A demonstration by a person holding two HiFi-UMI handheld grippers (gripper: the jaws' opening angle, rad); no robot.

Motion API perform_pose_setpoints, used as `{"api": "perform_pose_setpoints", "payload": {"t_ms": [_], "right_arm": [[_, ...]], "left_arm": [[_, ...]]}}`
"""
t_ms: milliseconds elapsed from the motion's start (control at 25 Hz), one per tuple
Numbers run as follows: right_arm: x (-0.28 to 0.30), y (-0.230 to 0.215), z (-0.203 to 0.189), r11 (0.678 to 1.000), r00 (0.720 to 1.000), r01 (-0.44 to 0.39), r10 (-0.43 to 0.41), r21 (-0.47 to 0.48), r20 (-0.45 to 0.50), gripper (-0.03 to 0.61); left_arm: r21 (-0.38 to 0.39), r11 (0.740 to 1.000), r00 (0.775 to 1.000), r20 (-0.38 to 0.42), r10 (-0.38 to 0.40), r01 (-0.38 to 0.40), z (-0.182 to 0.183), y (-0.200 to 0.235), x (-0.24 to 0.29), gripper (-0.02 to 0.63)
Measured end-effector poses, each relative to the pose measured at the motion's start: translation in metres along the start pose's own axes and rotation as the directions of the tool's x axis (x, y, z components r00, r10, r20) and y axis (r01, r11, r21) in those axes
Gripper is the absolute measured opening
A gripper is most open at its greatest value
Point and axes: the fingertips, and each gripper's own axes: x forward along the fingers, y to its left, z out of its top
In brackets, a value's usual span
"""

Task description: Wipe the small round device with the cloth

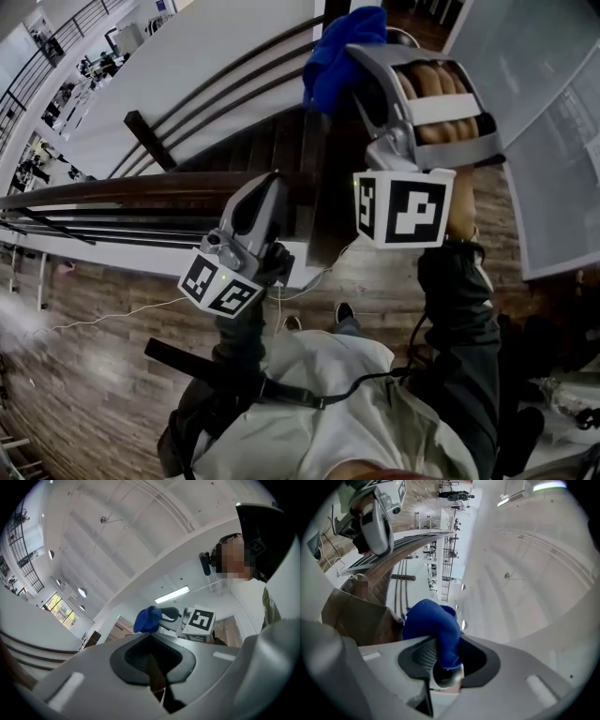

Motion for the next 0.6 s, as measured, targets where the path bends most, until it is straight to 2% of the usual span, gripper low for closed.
{"api": "perform_pose_setpoints", "payload": {"t_ms": [200,280,360,440,480,520,600], "right_arm": [[-0.040,0.020,-0.014,0.990,0.998,0.031,-0.038,0.140,0.045,0.122],[-0.056,0.016,-0.027,0.974,0.994,0.078,-0.092,0.211,0.056,0.122],[-0.069,-0.009,-0.048,0.927,0.968,0.207,-0.240,0.314,0.070,0.122],[-0.069,-0.038,-0.079,0.842,0.920,0.340,-0.389,0.418,0.035,0.121],[-0.062,-0.044,-0.097,0.811,0.914,0.364,-0.406,0.458,-0.008,0.122],[-0.051,-0.045,-0.114,0.796,0.922,0.358,-0.385,0.488,-0.049,0.121],[-0.022,-0.039,-0.136,0.793,0.951,0.294,-0.298,0.534,-0.081,0.122]], "left_arm": [[0.010,1.000,1.000,-0.005,0.002,-0.002,0.002,0.001,0.001,0.002],[0.016,1.000,1.000,-0.005,0.007,-0.007,0.005,0.003,0.000,0.002],[0.024,1.000,1.000,-0.004,0.012,-0.012,0.008,0.004,-0.001,0.002],[0.027,1.000,1.000,-0.005,0.011,-0.011,0.009,0.005,-0.001,0.002],[0.027,1.000,1.000,-0.006,0.007,-0.007,0.009,0.005,-0.001,0.002],[0.026,1.000,1.000,-0.008,0.003,-0.003,0.009,0.004,0.000,0.002],[0.024,1.000,1.000,-0.009,-0.003,0.003,0.007,0.003,0.003,0.002]]}}
